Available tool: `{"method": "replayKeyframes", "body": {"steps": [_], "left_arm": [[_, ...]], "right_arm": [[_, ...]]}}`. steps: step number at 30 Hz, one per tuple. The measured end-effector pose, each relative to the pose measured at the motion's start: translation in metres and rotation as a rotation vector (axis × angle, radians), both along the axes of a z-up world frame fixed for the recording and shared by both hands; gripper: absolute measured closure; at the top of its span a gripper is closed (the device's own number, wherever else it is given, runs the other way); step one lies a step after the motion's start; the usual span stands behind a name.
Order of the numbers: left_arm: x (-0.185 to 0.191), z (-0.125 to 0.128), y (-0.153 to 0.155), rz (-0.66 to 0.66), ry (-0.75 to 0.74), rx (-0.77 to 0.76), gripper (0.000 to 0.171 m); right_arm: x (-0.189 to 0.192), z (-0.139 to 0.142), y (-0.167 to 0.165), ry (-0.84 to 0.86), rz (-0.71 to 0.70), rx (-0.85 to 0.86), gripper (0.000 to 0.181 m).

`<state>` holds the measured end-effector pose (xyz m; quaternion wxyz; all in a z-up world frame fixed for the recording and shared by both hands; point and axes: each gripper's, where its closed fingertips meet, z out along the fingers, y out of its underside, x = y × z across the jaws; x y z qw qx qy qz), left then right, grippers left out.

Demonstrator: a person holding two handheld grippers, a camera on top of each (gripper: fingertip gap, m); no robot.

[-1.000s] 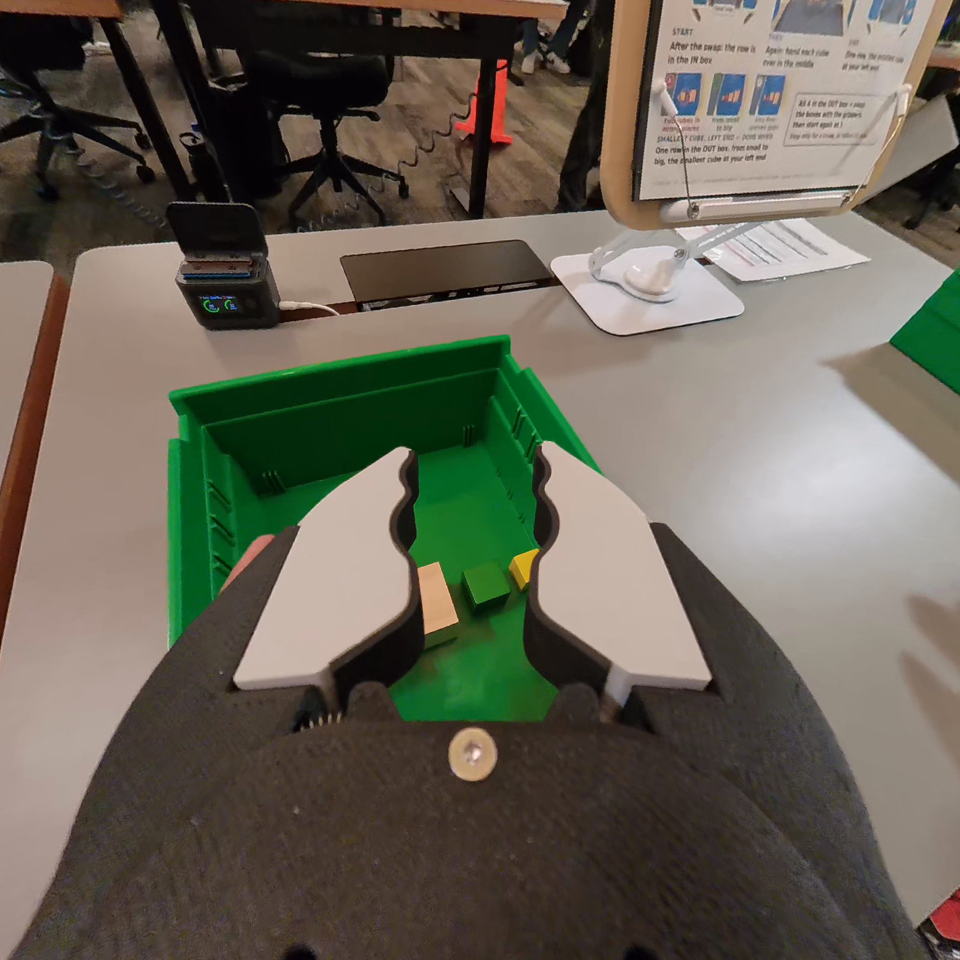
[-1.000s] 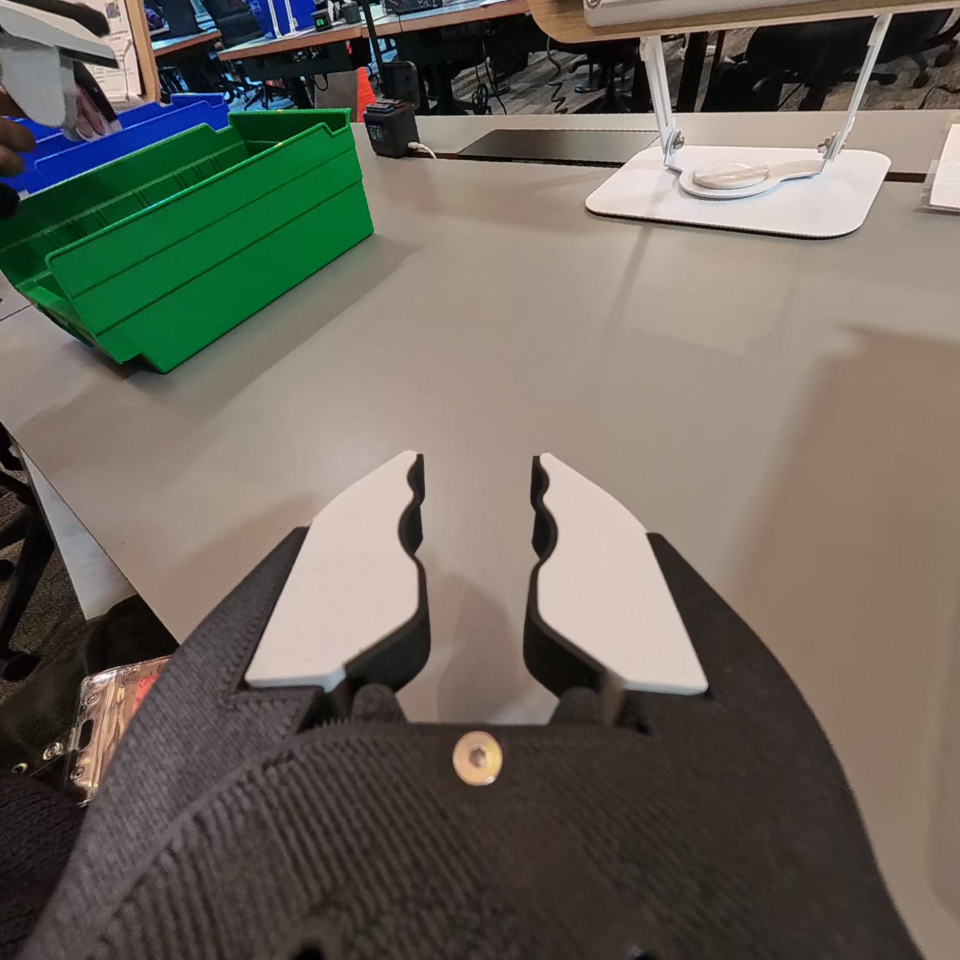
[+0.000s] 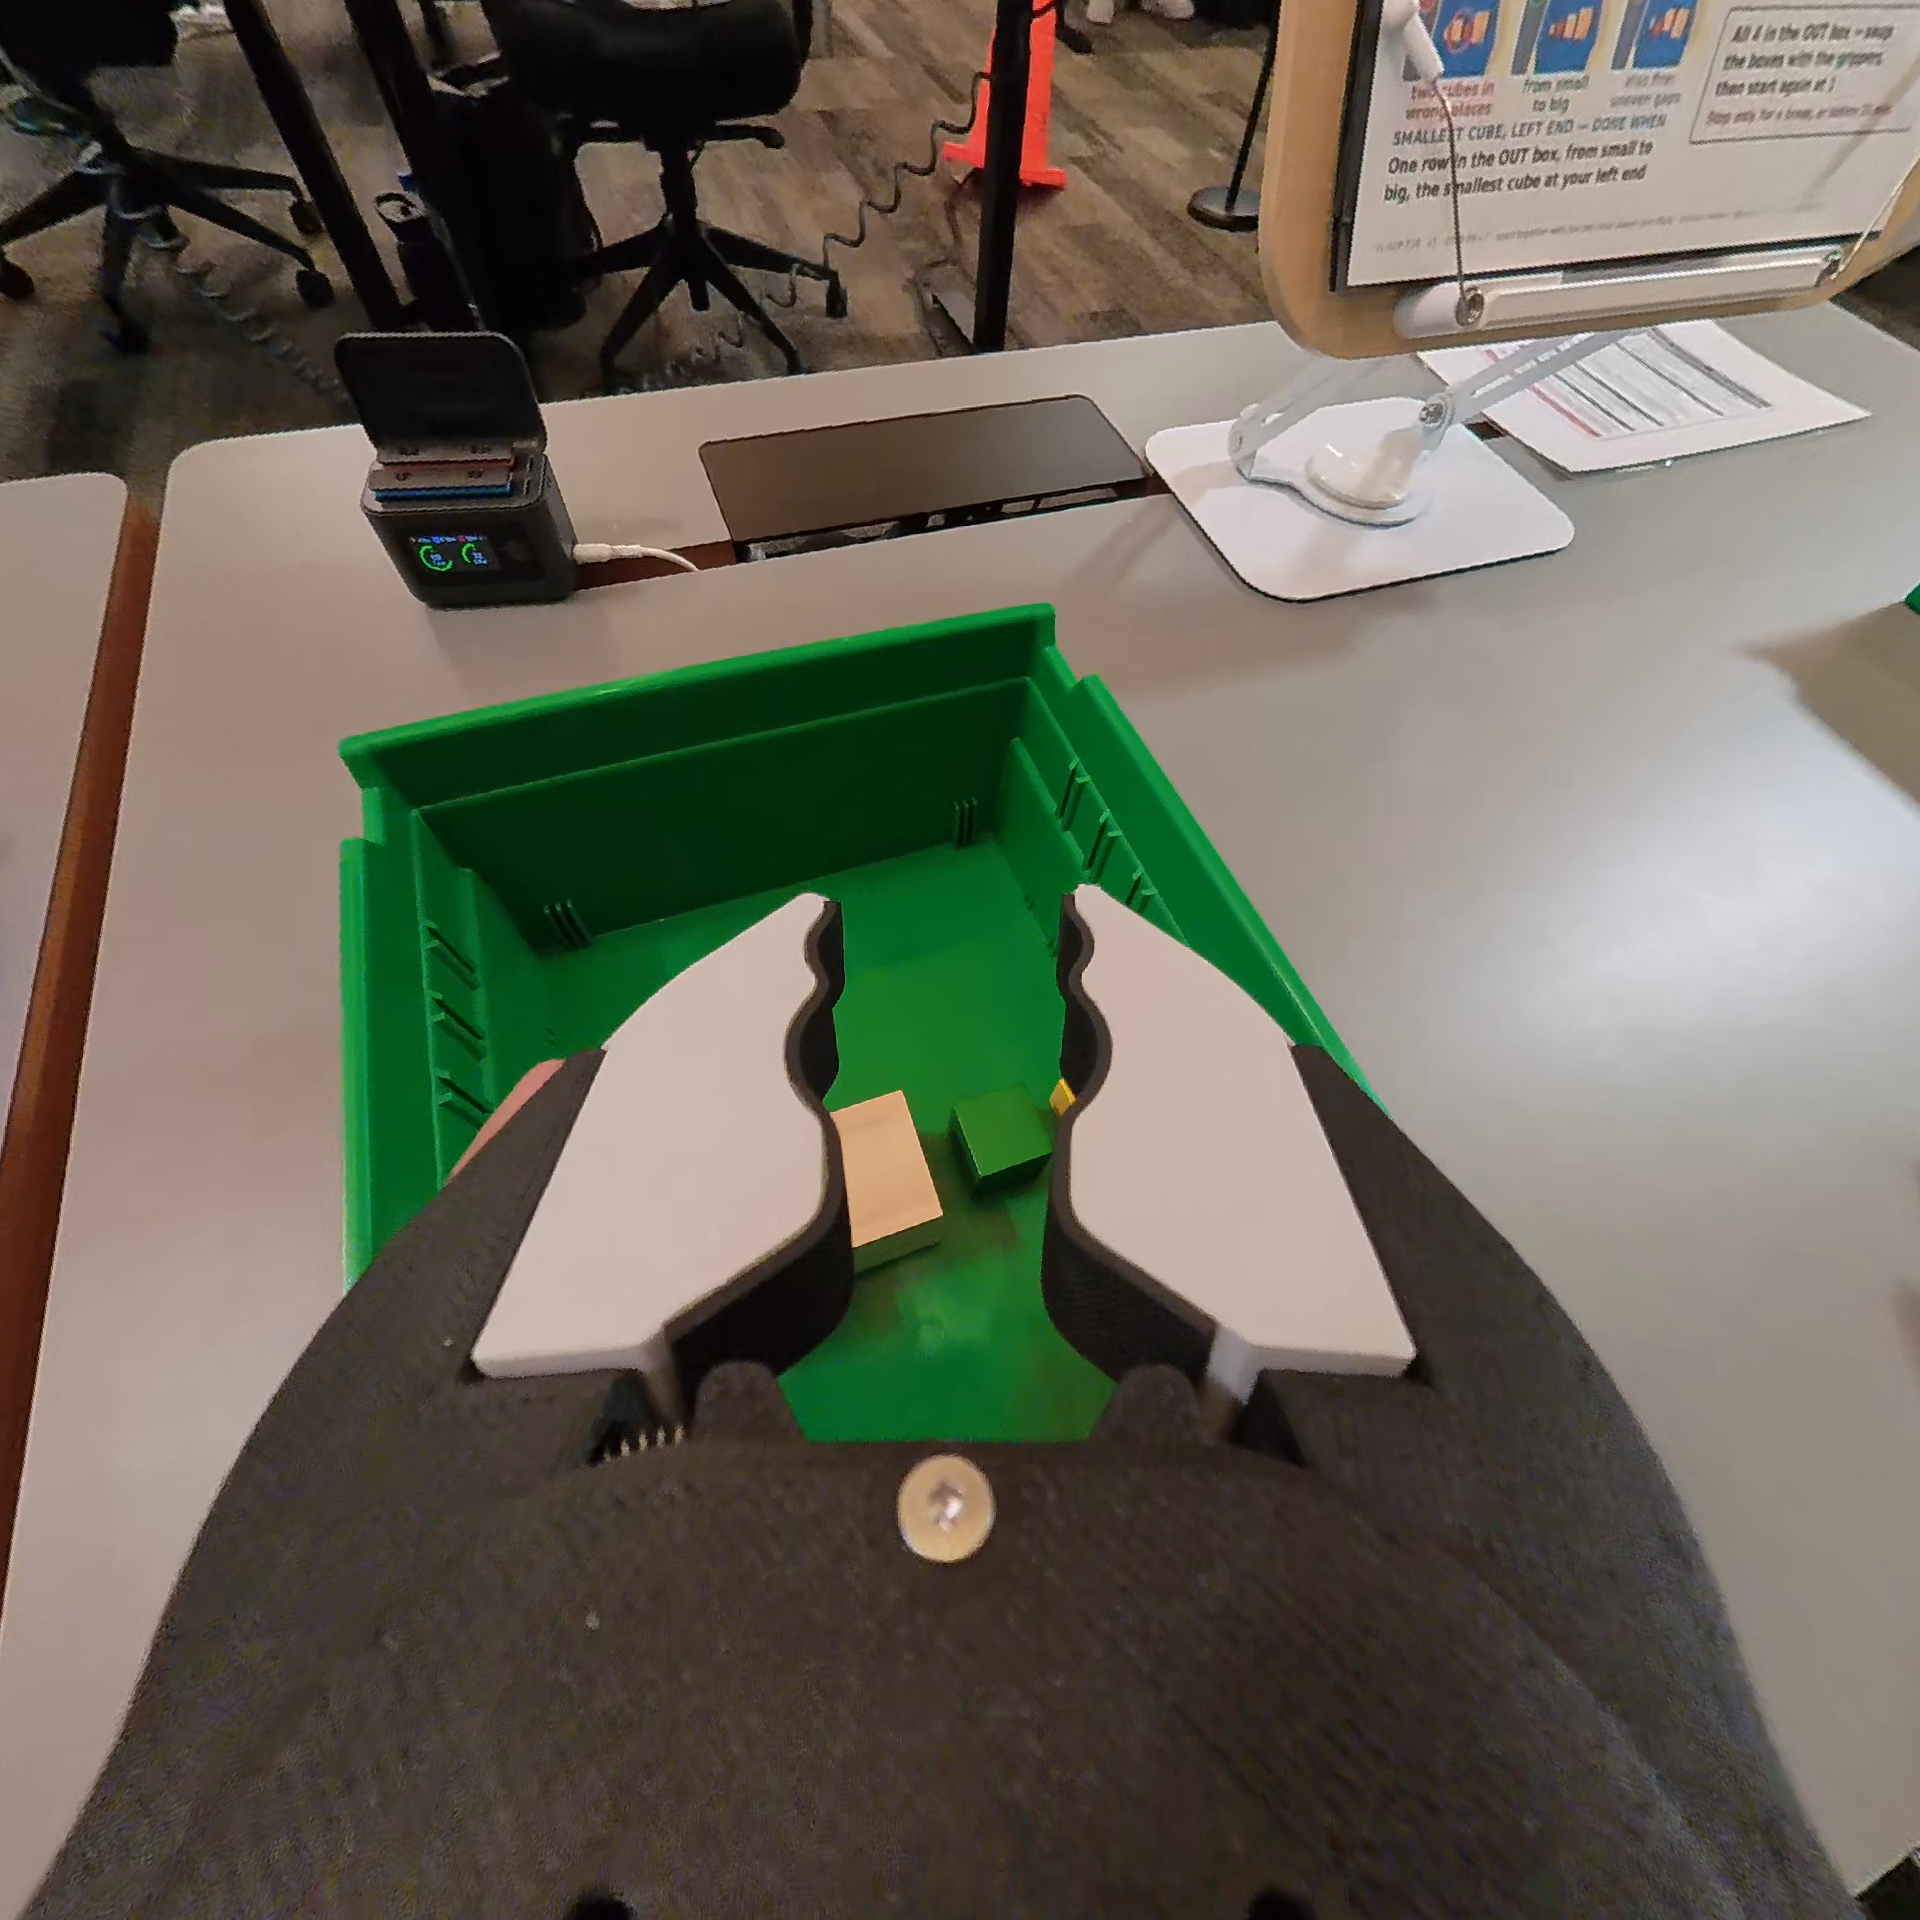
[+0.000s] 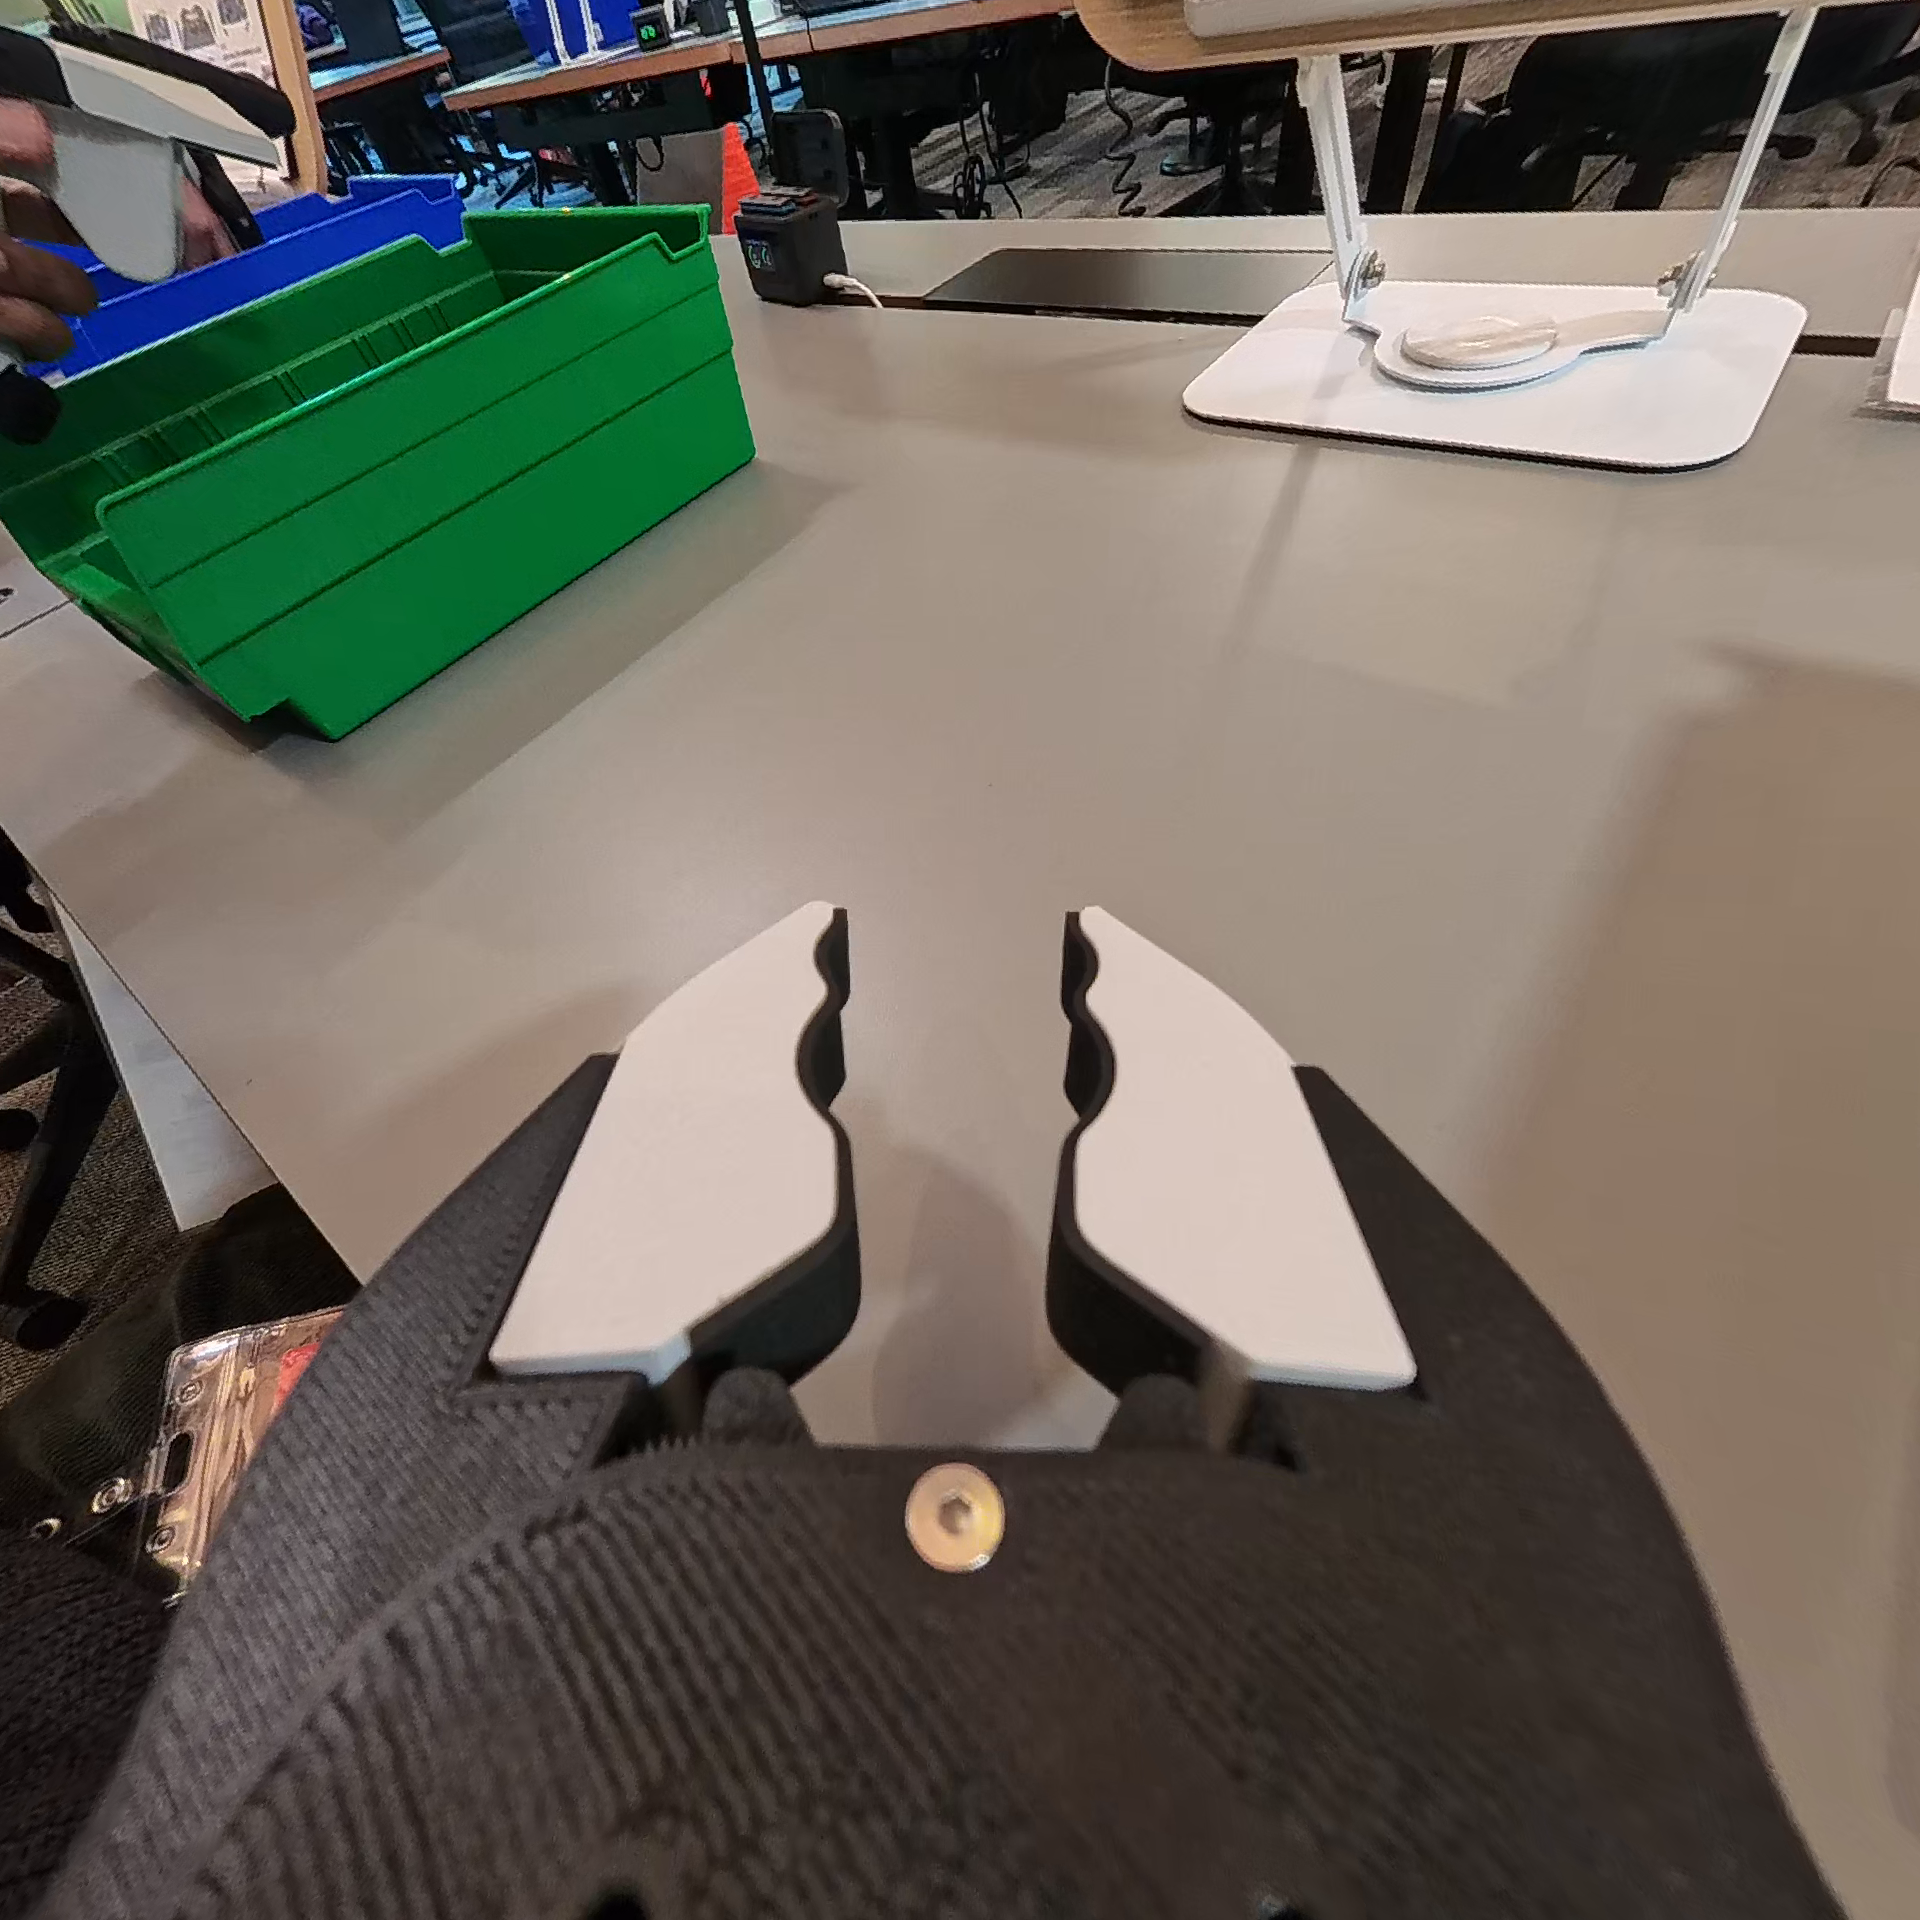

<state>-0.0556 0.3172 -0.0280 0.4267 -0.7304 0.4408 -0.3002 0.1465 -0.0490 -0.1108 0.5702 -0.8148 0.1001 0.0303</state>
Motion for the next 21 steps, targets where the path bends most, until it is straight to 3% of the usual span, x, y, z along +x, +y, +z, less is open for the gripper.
{"method": "replayKeyframes", "body": {"steps": [21], "left_arm": [[-0.005,-0.002,0.011,0.075,0.006,-0.009,0.130]], "right_arm": [[0.000,0.000,0.000,-0.001,0.000,0.001,0.141]]}}
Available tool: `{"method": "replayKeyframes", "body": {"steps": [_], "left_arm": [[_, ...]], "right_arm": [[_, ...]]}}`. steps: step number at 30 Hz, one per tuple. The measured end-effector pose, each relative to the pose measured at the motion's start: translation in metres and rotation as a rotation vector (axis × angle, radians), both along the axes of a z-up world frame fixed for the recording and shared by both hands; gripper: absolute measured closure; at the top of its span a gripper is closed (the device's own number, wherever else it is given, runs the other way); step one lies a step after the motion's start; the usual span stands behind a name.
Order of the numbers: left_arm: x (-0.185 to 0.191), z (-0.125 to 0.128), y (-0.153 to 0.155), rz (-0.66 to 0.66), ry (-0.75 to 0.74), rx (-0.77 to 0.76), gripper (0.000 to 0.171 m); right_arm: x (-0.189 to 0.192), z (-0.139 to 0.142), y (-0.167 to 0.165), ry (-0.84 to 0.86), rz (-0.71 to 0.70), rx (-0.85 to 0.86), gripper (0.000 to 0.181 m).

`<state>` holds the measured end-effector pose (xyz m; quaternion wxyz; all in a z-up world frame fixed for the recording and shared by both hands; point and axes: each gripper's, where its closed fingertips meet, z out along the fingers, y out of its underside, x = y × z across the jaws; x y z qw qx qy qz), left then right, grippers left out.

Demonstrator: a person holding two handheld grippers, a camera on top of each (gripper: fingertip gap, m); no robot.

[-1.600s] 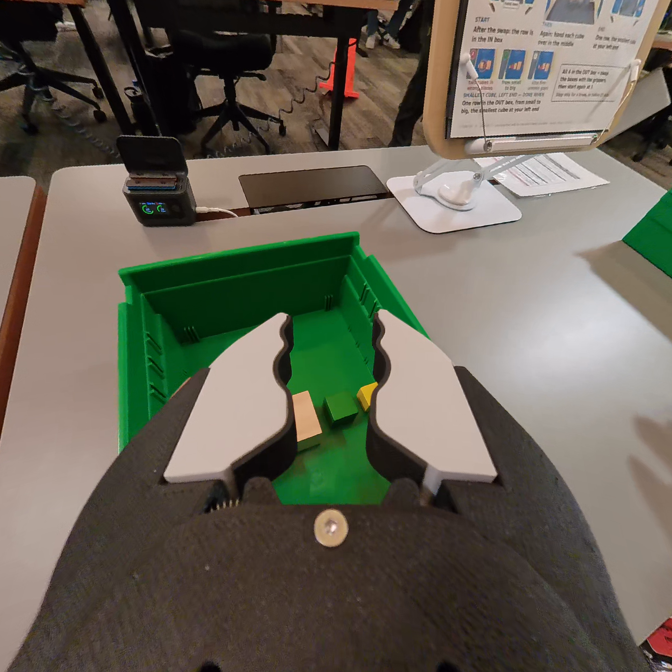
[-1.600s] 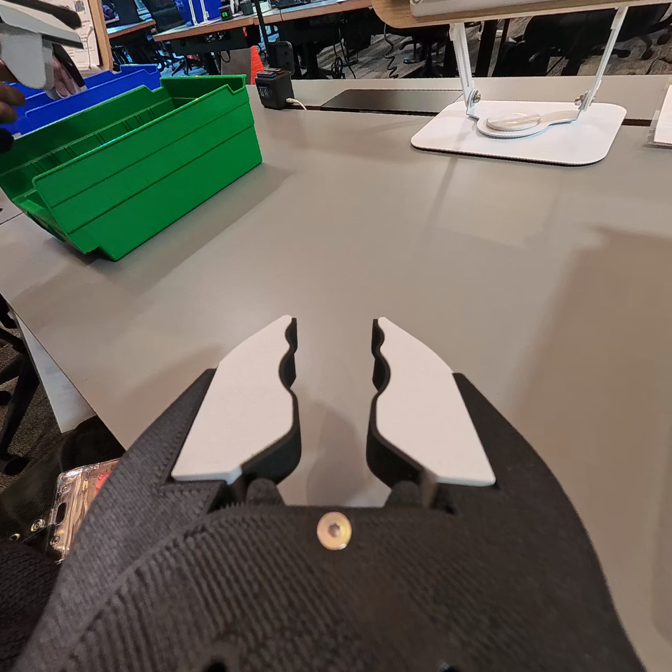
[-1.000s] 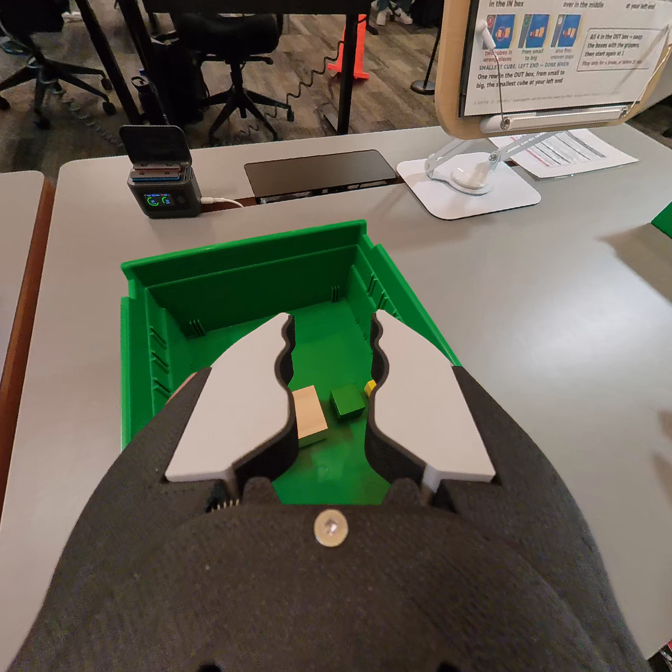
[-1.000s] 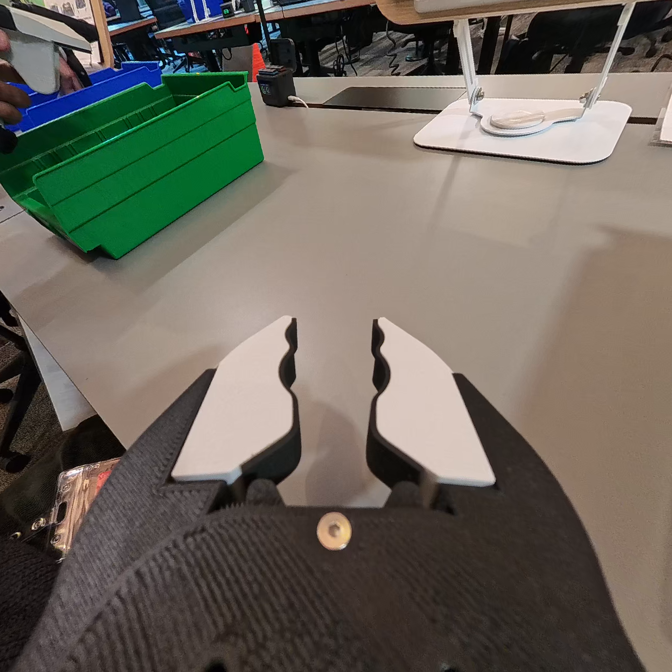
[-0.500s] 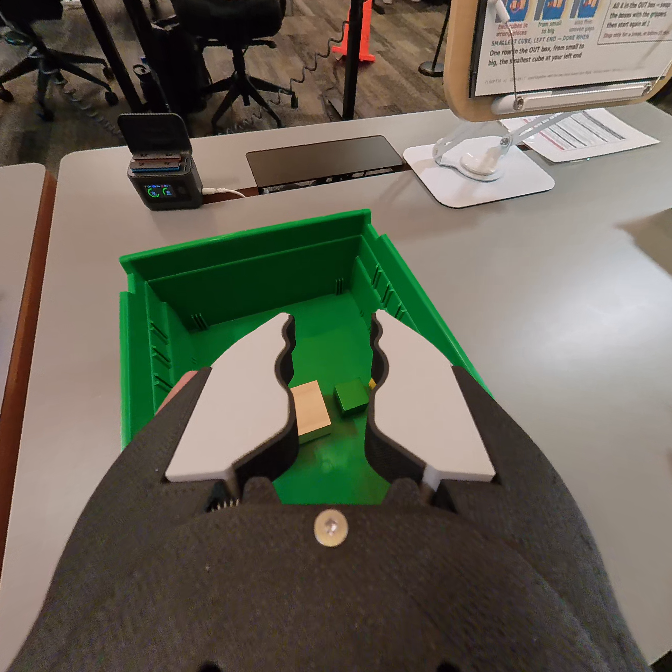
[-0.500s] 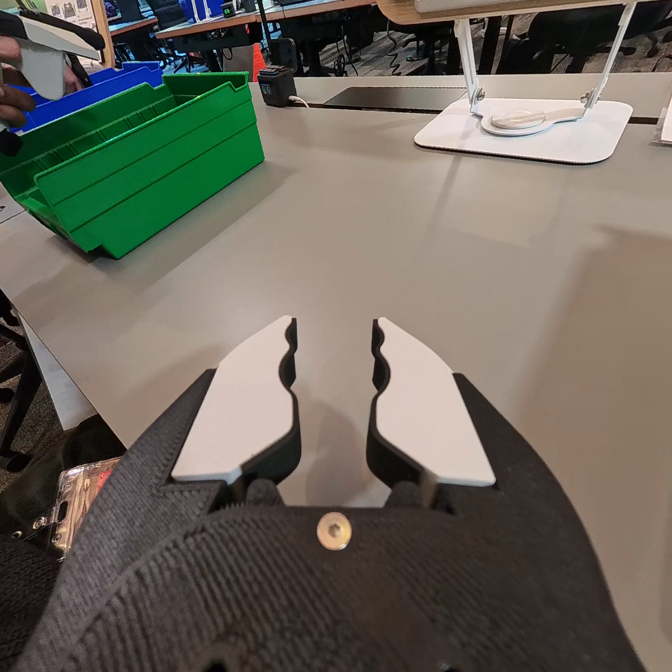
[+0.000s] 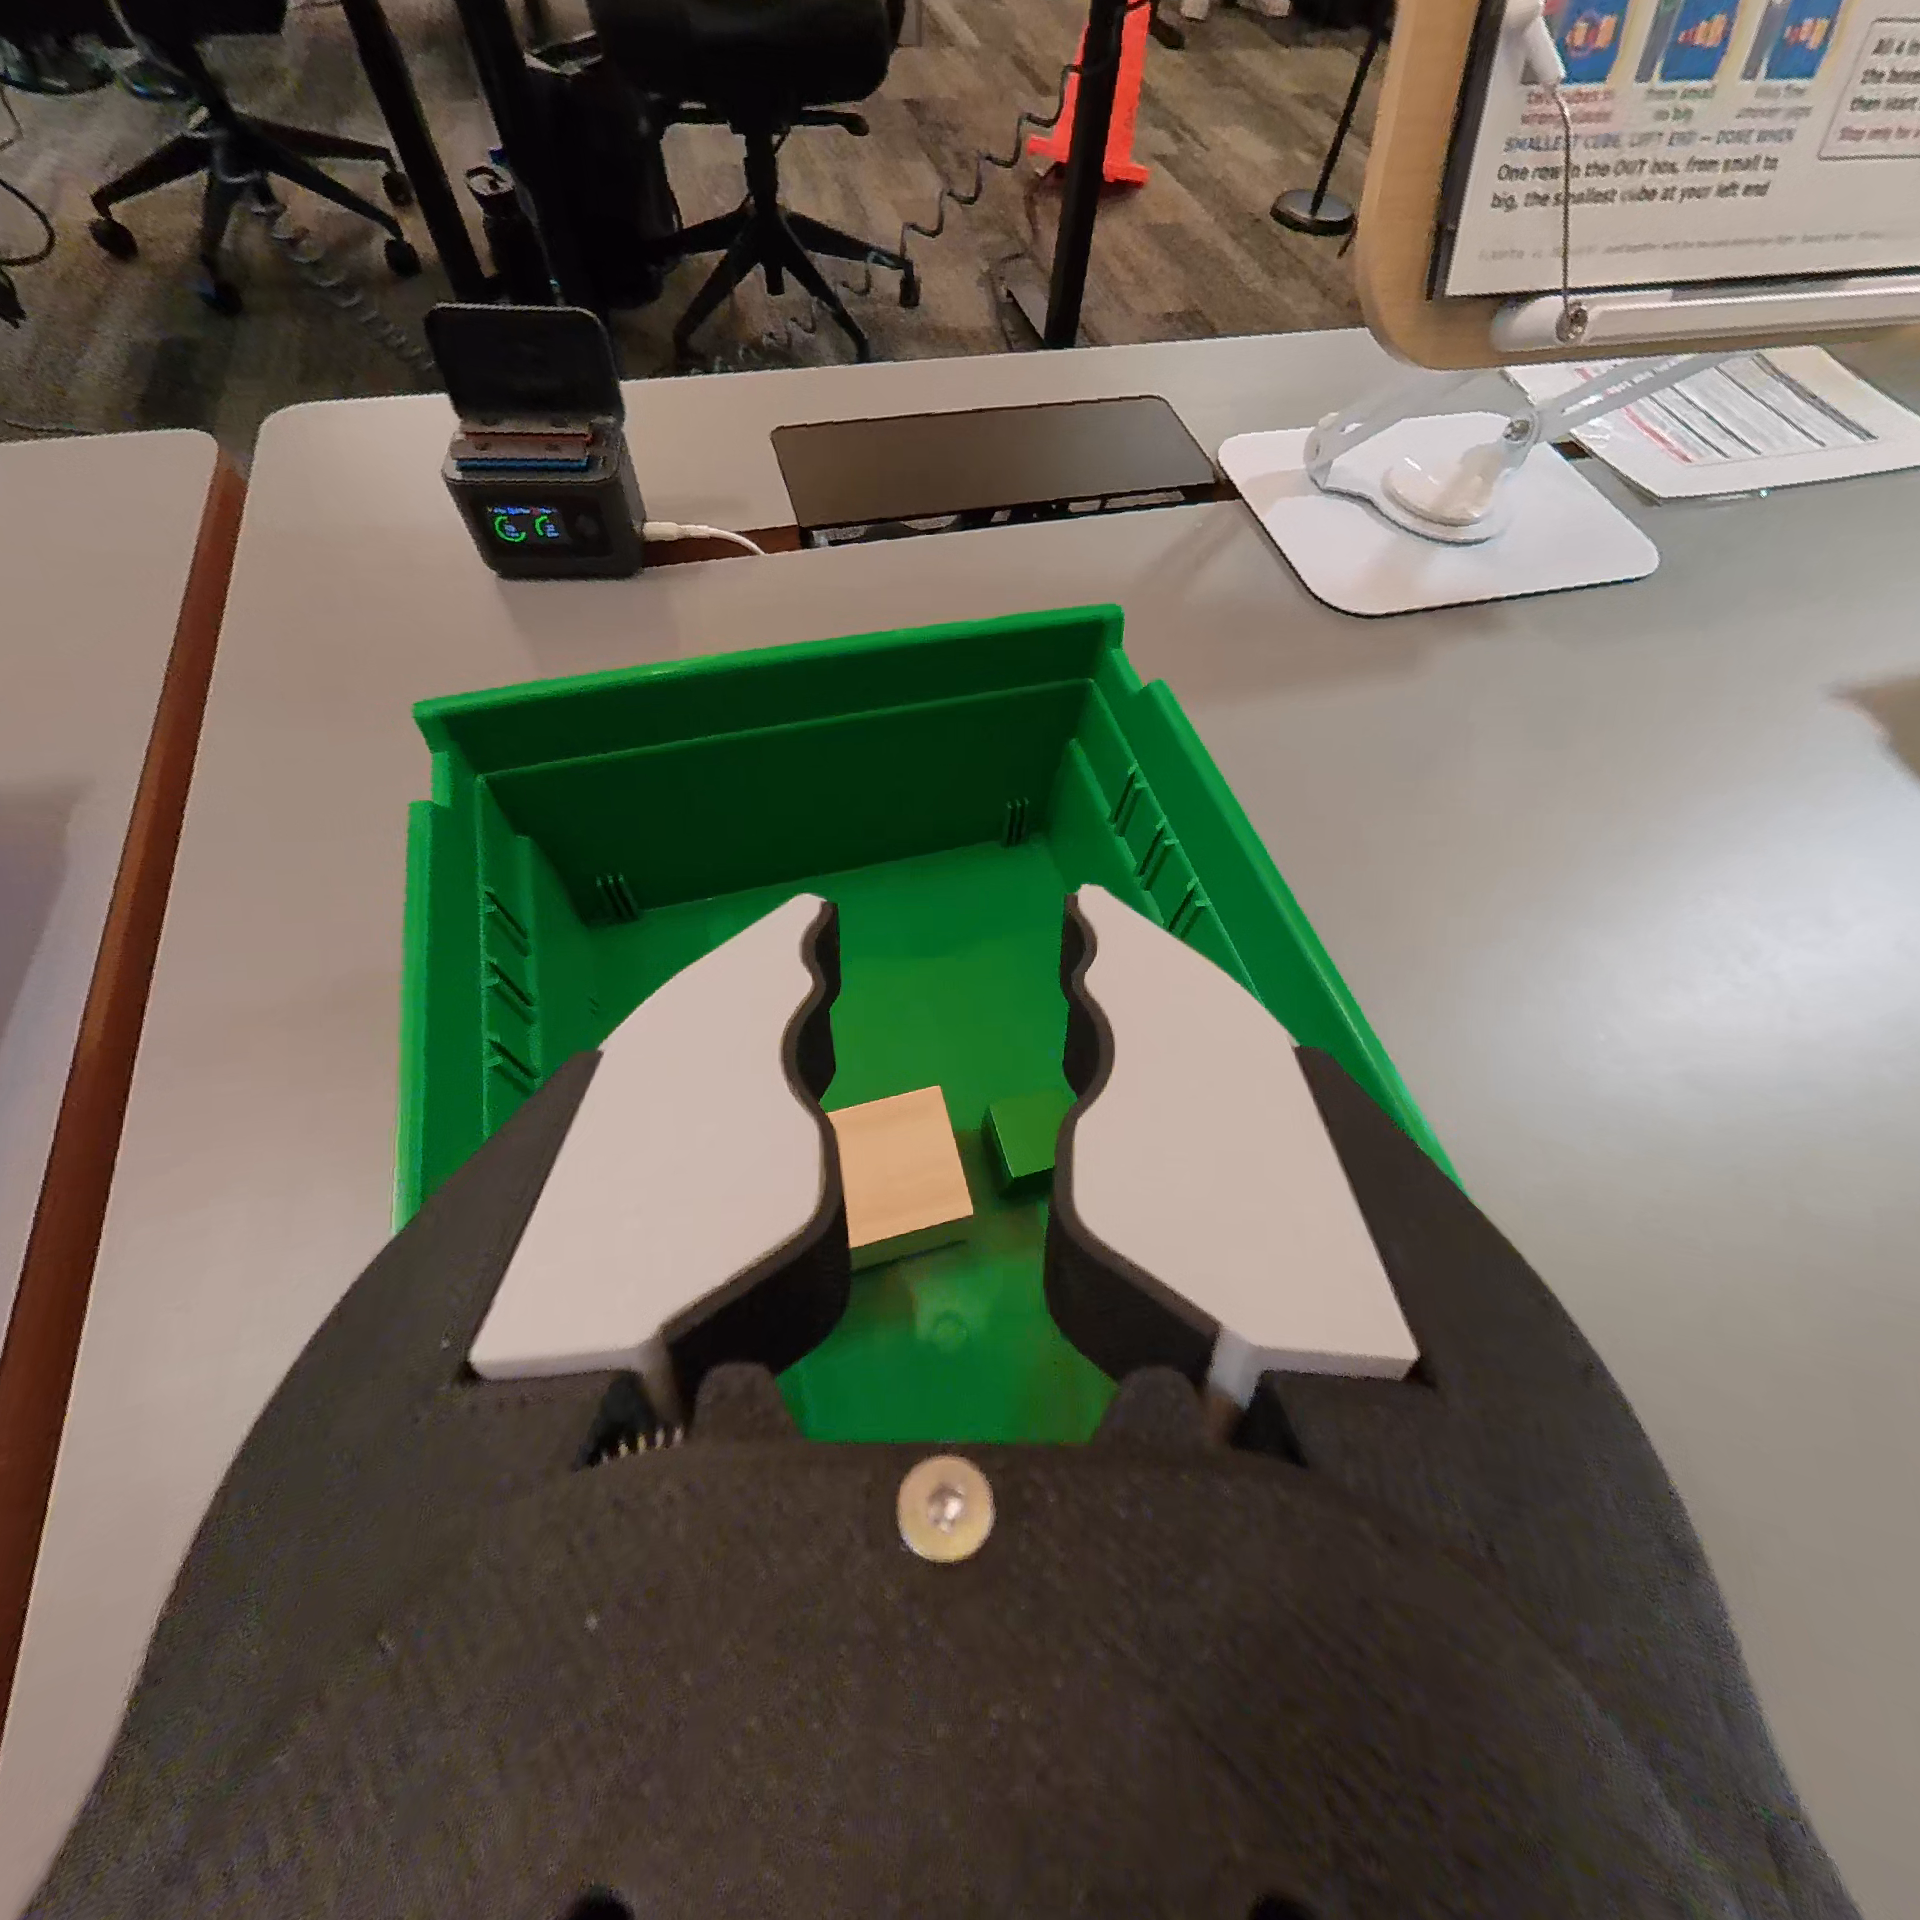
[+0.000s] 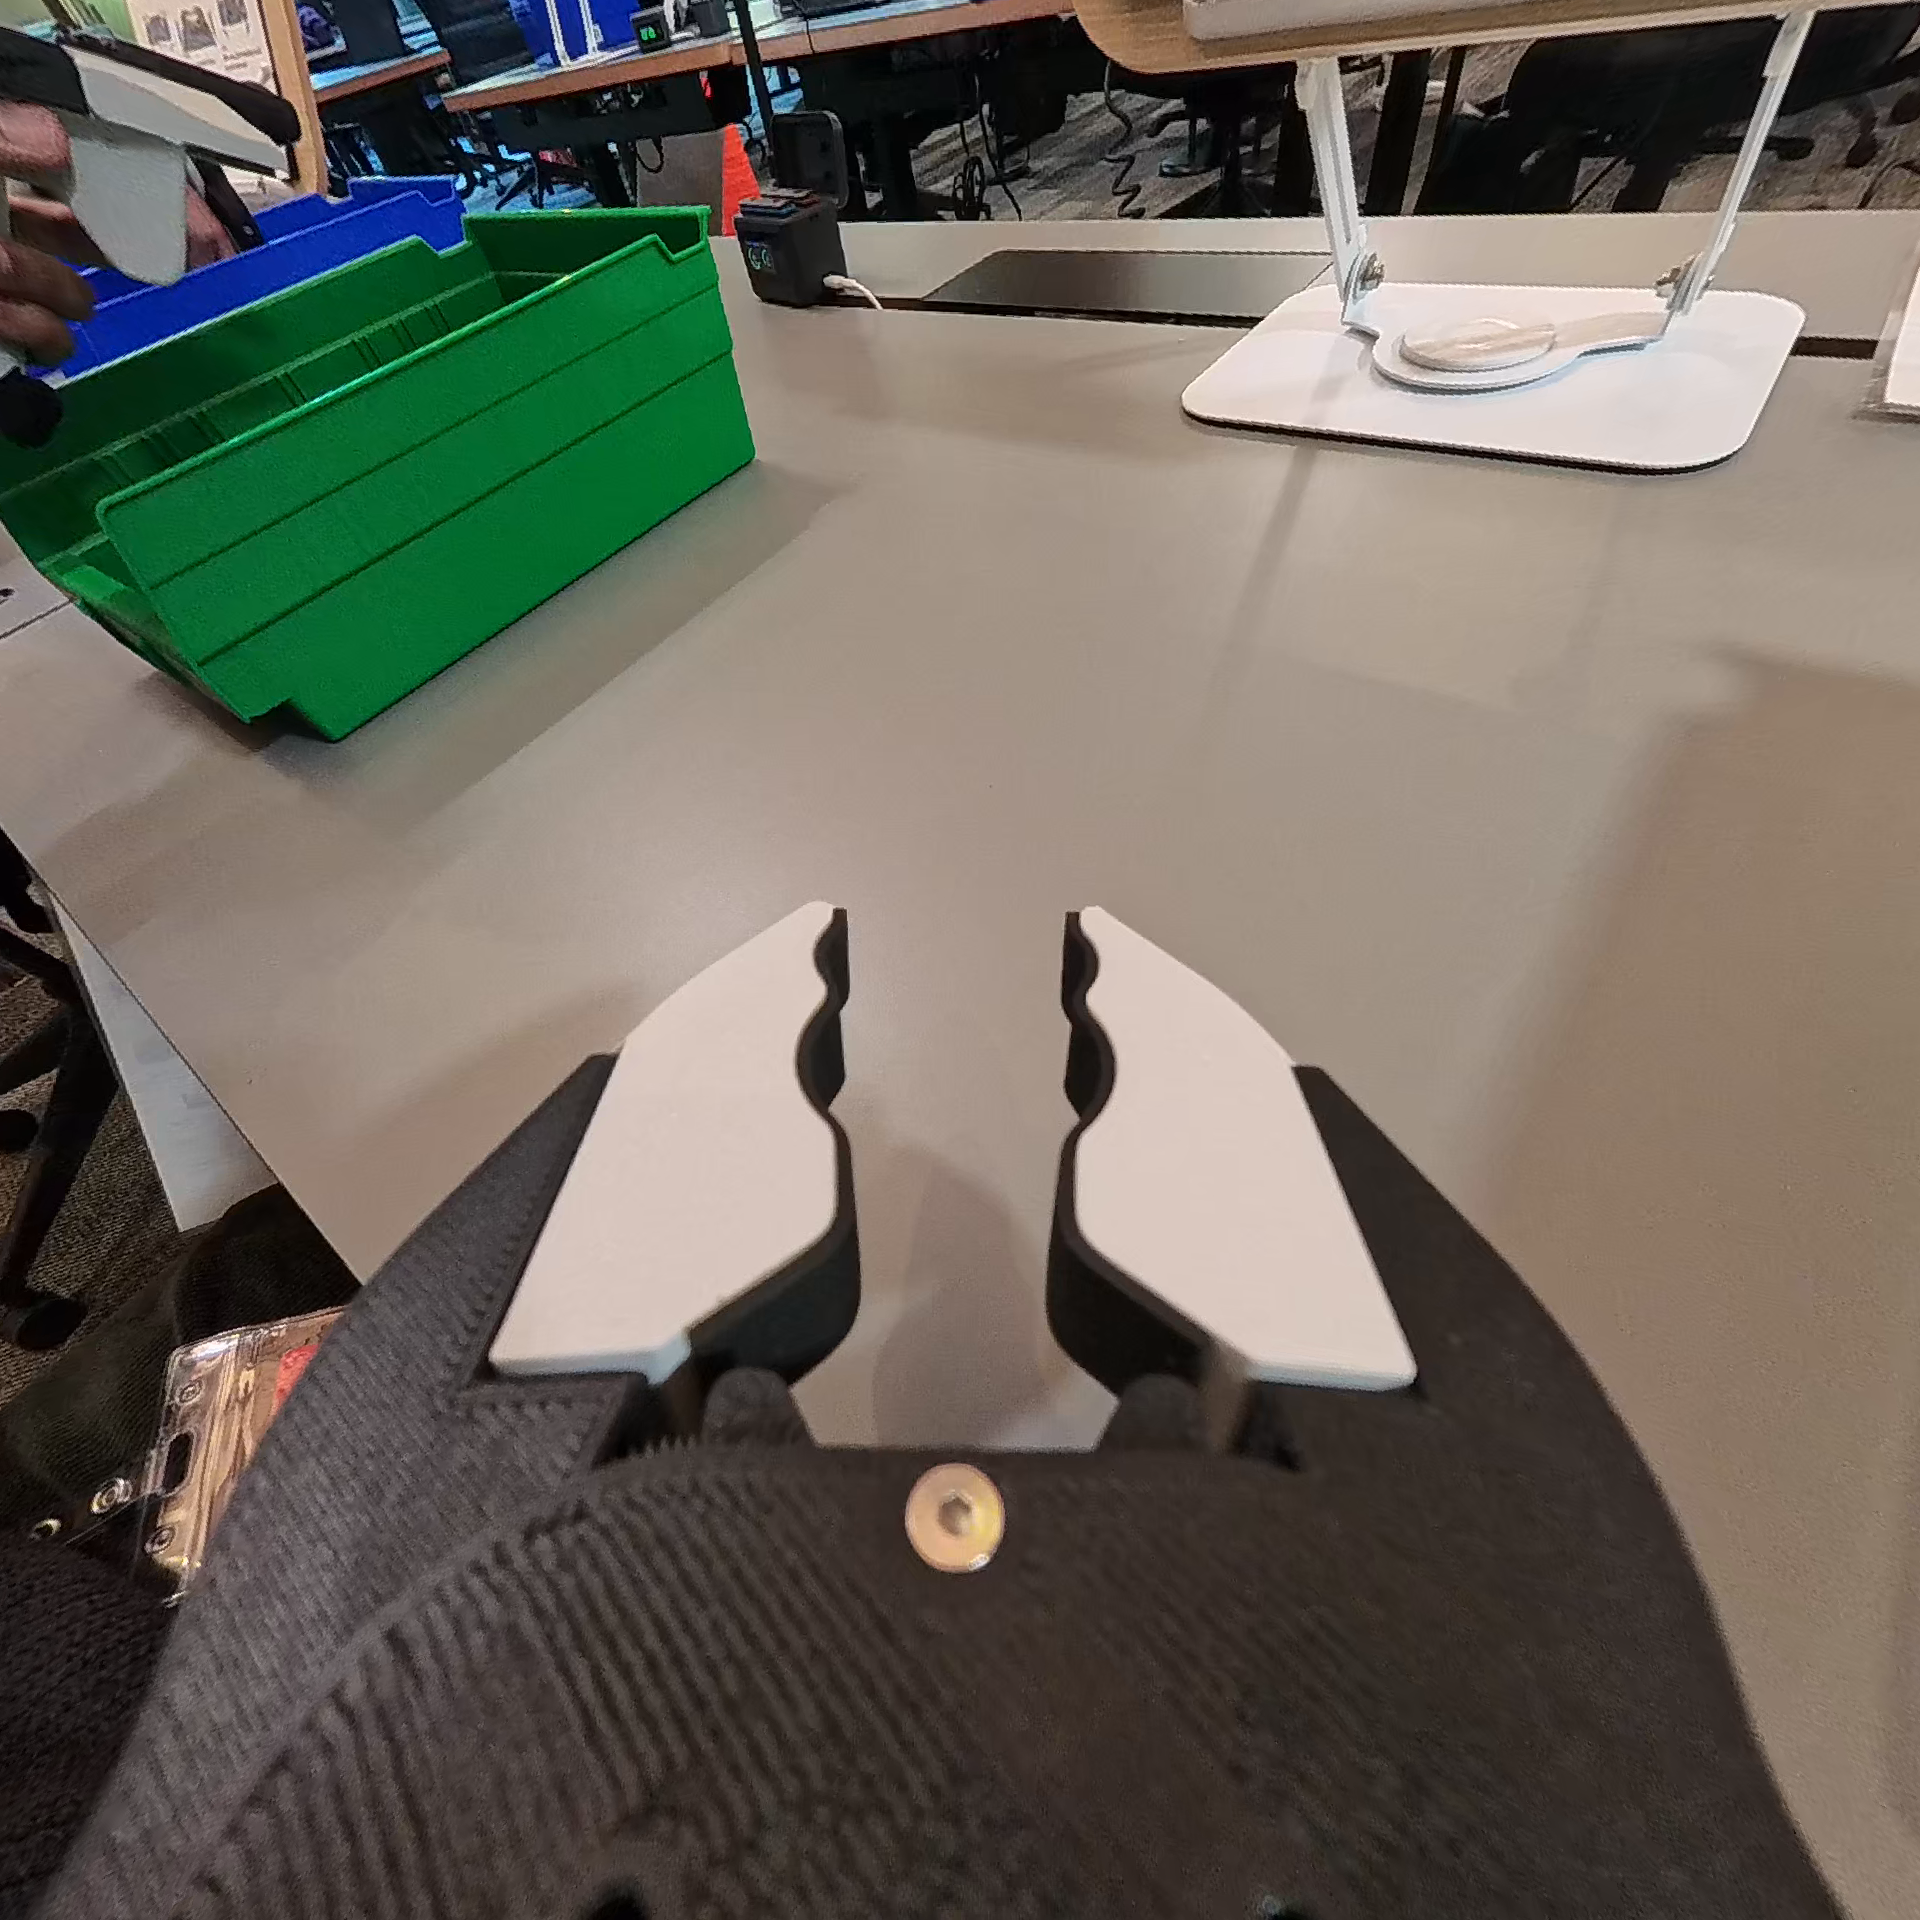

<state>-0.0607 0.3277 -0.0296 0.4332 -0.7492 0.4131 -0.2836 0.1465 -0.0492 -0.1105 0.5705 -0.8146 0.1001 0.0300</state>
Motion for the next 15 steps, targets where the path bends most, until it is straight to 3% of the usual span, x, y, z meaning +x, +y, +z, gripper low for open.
{"method": "replayKeyframes", "body": {"steps": [8,15], "left_arm": [[-0.003,0.006,0.005,0.039,-0.047,-0.007,0.127],[-0.001,0.007,0.003,0.037,-0.039,0.033,0.125]], "right_arm": [[0.006,0.004,-0.002,0.029,-0.040,0.016,0.138],[0.013,0.009,-0.005,0.177,-0.083,0.041,0.129]]}}
